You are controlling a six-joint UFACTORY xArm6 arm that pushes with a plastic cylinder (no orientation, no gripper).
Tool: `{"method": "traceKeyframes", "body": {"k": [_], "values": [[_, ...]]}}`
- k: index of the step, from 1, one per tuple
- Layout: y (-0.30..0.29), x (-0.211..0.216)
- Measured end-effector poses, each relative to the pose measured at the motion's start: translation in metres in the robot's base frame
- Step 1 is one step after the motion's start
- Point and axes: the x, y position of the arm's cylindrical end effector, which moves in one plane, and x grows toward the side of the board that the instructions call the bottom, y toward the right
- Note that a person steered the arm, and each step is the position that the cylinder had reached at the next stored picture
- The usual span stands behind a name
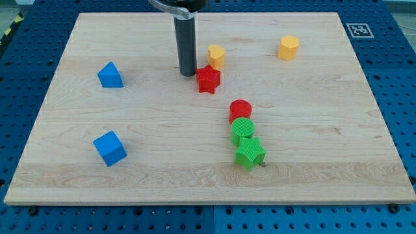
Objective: Push red star towards the red circle
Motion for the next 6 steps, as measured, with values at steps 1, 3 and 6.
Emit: {"method": "traceKeyframes", "body": {"k": [1, 3, 6], "values": [[0.025, 0.011], [0.028, 0.031], [0.041, 0.036]]}}
